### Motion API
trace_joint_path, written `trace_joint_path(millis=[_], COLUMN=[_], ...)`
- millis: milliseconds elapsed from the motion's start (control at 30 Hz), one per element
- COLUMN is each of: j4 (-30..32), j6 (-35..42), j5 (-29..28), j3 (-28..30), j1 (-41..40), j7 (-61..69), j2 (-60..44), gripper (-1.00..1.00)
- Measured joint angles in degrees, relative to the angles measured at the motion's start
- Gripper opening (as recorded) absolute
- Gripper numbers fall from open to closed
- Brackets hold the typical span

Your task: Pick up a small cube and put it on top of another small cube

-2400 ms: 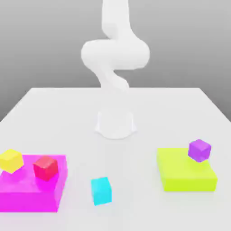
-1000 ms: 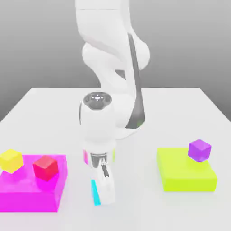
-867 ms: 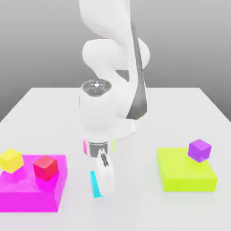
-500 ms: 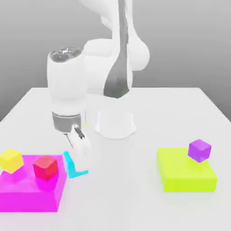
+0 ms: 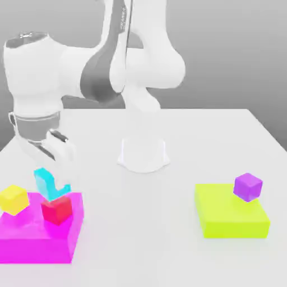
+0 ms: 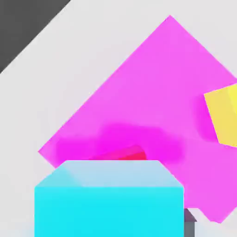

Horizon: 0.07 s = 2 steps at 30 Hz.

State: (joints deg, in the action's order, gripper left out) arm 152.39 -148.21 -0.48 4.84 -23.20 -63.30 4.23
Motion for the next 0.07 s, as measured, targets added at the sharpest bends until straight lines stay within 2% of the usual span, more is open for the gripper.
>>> trace_joint_path(millis=[67], j4=[0.0], j6=[0.0], j5=[0.0], j3=[0.0], j1=[0.0], j7=[0.0], j2=[0.0], gripper=[1.0])
